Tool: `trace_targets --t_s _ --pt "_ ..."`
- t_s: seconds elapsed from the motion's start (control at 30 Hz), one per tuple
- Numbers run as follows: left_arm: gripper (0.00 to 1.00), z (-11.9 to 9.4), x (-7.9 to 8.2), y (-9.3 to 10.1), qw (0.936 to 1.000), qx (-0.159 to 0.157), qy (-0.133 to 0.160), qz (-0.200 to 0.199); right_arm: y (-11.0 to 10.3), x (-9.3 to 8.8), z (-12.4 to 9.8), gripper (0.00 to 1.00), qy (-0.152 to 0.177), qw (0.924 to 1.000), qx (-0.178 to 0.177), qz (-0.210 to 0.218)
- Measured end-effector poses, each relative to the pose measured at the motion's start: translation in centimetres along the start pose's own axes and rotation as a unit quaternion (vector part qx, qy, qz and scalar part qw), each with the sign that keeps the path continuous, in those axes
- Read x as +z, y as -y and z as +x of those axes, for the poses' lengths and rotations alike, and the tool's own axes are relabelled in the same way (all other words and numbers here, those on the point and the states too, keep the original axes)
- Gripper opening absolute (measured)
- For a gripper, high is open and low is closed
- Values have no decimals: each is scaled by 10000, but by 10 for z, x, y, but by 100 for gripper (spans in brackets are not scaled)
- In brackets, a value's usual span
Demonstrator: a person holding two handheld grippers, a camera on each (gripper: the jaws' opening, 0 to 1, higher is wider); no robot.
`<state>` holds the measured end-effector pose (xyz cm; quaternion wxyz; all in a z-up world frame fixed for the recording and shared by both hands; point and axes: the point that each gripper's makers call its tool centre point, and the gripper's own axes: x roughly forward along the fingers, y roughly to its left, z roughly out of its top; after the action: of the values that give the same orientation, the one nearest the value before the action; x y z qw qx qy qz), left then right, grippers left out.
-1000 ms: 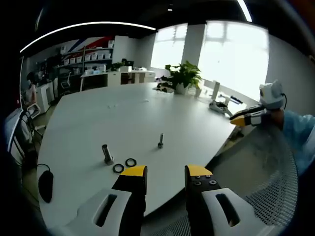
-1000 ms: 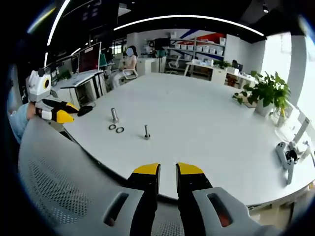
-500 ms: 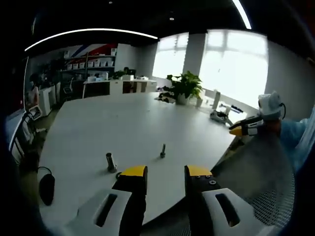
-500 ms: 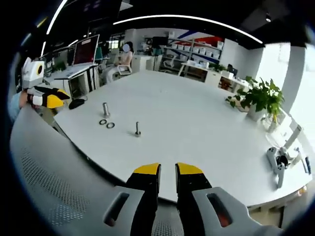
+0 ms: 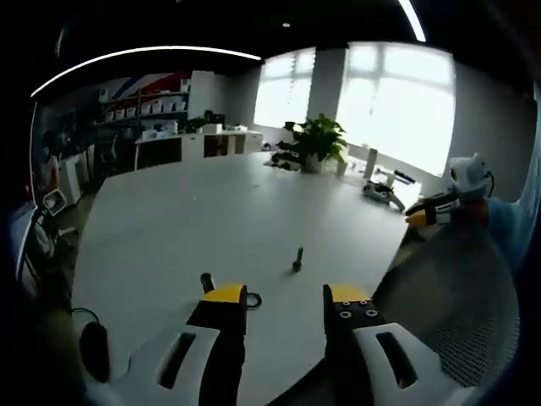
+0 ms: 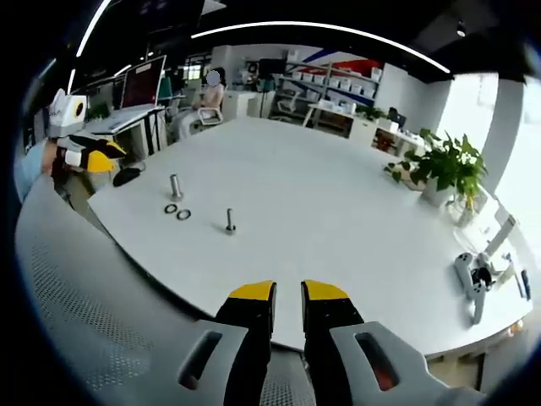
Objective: Place the washer onto the threaded stud by aligning its center hole with the stud, sliding it down to the base, and recovering from edge contact or off-axis alignment until the washer reaches the visible bottom stop.
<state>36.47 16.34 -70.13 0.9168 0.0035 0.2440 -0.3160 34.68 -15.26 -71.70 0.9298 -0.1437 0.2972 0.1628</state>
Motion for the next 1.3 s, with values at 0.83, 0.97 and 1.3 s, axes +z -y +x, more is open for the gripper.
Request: trace_targets --t_s 0.83,0.97,1.3 --pt "26 61 -55 -34 9909 -213 -1169 625 17 -8 4 14 -169 9997 -161 93" --pt "23 68 -72 -39 9870 -233 -1470 607 17 -12 6 14 -315 9993 -176 79" --pt "24 91 -99 -61 9778 -126 -1939 782 19 -14 6 14 -380 9990 -204 131"
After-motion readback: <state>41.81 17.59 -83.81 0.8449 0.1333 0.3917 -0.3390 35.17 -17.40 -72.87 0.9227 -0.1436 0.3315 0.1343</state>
